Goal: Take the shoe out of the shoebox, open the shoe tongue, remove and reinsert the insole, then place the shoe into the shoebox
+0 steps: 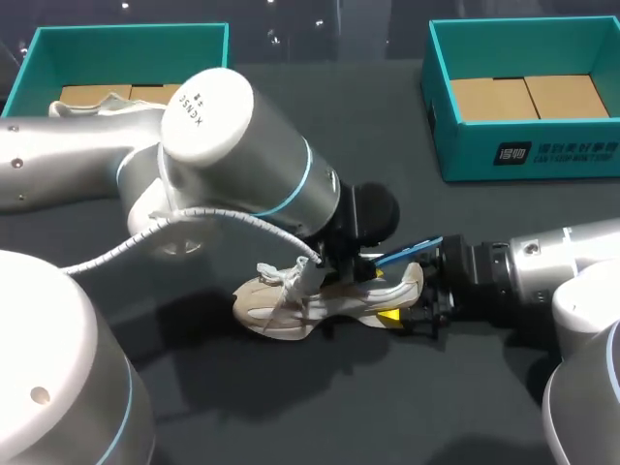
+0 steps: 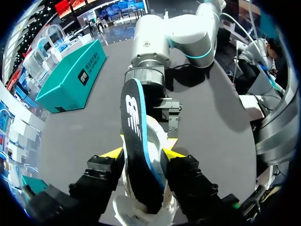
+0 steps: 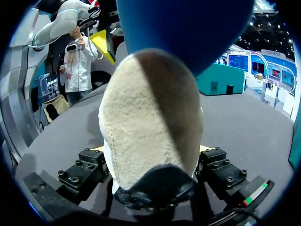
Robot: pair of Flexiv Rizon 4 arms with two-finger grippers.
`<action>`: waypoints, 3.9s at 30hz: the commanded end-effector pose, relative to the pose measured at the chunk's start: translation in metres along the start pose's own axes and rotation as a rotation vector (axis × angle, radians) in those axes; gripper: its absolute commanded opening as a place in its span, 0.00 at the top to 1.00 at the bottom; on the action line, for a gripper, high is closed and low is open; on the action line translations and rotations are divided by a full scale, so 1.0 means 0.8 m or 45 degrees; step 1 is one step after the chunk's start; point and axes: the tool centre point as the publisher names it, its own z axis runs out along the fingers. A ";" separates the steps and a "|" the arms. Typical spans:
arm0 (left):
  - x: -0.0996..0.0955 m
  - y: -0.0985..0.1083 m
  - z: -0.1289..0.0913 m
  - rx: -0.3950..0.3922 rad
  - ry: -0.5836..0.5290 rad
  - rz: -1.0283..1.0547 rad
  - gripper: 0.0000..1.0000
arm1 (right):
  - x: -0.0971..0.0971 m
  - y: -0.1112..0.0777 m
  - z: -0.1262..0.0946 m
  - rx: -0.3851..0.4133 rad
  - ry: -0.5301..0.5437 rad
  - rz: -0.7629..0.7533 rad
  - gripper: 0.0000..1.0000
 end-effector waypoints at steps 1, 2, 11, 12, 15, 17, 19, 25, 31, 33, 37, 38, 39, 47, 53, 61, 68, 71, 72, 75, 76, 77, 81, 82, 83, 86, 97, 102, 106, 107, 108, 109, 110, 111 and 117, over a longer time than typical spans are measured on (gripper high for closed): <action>0.004 0.000 0.012 0.004 -0.043 0.001 0.56 | 0.001 0.002 0.000 0.006 -0.001 0.000 1.00; 0.004 0.001 0.015 0.004 -0.054 0.005 0.56 | 0.001 0.002 0.000 0.006 -0.001 0.000 1.00; 0.002 -0.001 0.033 0.012 -0.063 -0.008 0.53 | 0.001 0.002 0.000 0.006 -0.001 0.000 1.00; 0.001 -0.001 0.035 0.013 -0.065 -0.010 0.53 | 0.001 0.002 0.000 0.006 -0.001 0.000 1.00; -0.002 -0.001 0.040 0.018 -0.076 -0.014 0.54 | 0.001 0.002 0.000 0.006 -0.001 0.000 1.00; -0.005 -0.002 0.042 0.023 -0.075 -0.016 0.56 | 0.001 0.002 0.000 0.006 -0.001 0.000 1.00; -0.008 -0.003 0.045 0.027 -0.075 -0.019 0.60 | 0.001 0.002 0.000 0.006 -0.001 0.000 1.00; -0.014 -0.008 0.047 0.045 -0.074 -0.022 1.00 | 0.001 0.002 0.000 0.006 -0.001 0.000 1.00; -0.016 -0.017 0.035 0.077 0.008 -0.045 1.00 | 0.001 0.002 0.000 0.006 -0.001 0.000 1.00; -0.018 -0.026 0.023 0.079 0.077 -0.060 1.00 | 0.001 0.002 0.000 0.006 -0.001 0.000 1.00; -0.017 -0.046 -0.007 0.103 0.227 -0.039 1.00 | 0.001 0.002 0.000 0.006 -0.001 0.000 1.00; -0.015 -0.051 -0.017 0.120 0.246 -0.037 1.00 | 0.001 0.002 0.000 0.006 -0.001 0.000 1.00; -0.013 -0.057 -0.026 0.128 0.275 -0.022 1.00 | 0.001 0.002 0.000 0.006 -0.001 0.000 1.00; -0.005 -0.079 -0.068 0.173 0.376 -0.027 1.00 | 0.001 0.002 0.000 0.006 -0.001 0.000 1.00; -0.005 -0.079 -0.068 0.173 0.376 -0.027 1.00 | 0.001 0.002 0.000 0.006 -0.001 0.000 1.00; -0.007 -0.086 -0.080 0.249 0.349 -0.114 1.00 | 0.001 0.002 0.000 0.006 -0.001 0.000 1.00; 0.004 -0.132 -0.148 0.527 0.275 -0.206 1.00 | 0.001 0.002 0.000 0.006 -0.001 0.000 1.00; 0.009 -0.150 -0.185 0.648 0.261 -0.264 1.00 | 0.001 0.002 0.000 0.006 -0.001 0.000 1.00; 0.008 -0.154 -0.201 0.687 0.286 -0.312 1.00 | 0.001 0.002 0.000 0.006 -0.001 0.000 1.00; 0.002 -0.158 -0.219 0.730 0.336 -0.372 1.00 | 0.001 0.002 0.000 0.006 -0.001 0.000 1.00; 0.002 -0.158 -0.219 0.730 0.336 -0.372 1.00 | 0.001 0.002 0.000 0.006 -0.001 0.000 1.00; 0.002 -0.158 -0.219 0.730 0.336 -0.372 1.00 | 0.001 0.002 0.000 0.006 -0.001 0.000 1.00; 0.002 -0.158 -0.219 0.730 0.336 -0.372 1.00 | 0.001 0.002 0.000 0.006 -0.001 0.000 1.00; 0.002 -0.158 -0.219 0.730 0.336 -0.372 1.00 | 0.001 0.002 0.000 0.006 -0.001 0.000 1.00; 0.002 -0.158 -0.219 0.730 0.336 -0.372 1.00 | 0.001 0.002 0.000 0.006 -0.001 0.000 1.00; 0.008 -0.153 -0.218 0.734 0.345 -0.431 1.00 | 0.001 0.002 0.000 0.006 -0.001 0.000 1.00; 0.058 -0.110 -0.276 0.965 0.410 -0.613 1.00 | 0.001 0.002 0.000 0.006 -0.001 0.000 1.00; 0.062 -0.097 -0.303 1.022 0.394 -0.634 1.00 | 0.001 0.002 0.000 0.006 -0.001 0.000 1.00; 0.063 -0.090 -0.318 1.062 0.376 -0.647 1.00 | 0.001 0.002 0.000 0.006 -0.001 0.000 1.00; 0.063 -0.088 -0.321 1.067 0.372 -0.653 1.00 | 0.001 0.002 0.000 0.006 -0.001 0.000 1.00; 0.061 -0.086 -0.323 1.072 0.367 -0.660 1.00 | 0.001 0.002 0.000 0.006 -0.001 0.000 1.00; 0.060 -0.085 -0.325 1.074 0.358 -0.671 1.00 | 0.001 0.002 0.000 0.006 -0.001 0.000 1.00; 0.059 -0.084 -0.327 1.081 0.360 -0.679 1.00 | 0.001 0.002 0.000 0.006 -0.001 0.000 1.00; 0.059 -0.083 -0.329 1.083 0.360 -0.680 1.00 | 0.001 0.002 0.000 0.006 -0.001 0.000 1.00; 0.062 -0.075 -0.337 1.116 0.369 -0.707 1.00 | 0.001 0.002 0.000 0.006 -0.001 0.000 1.00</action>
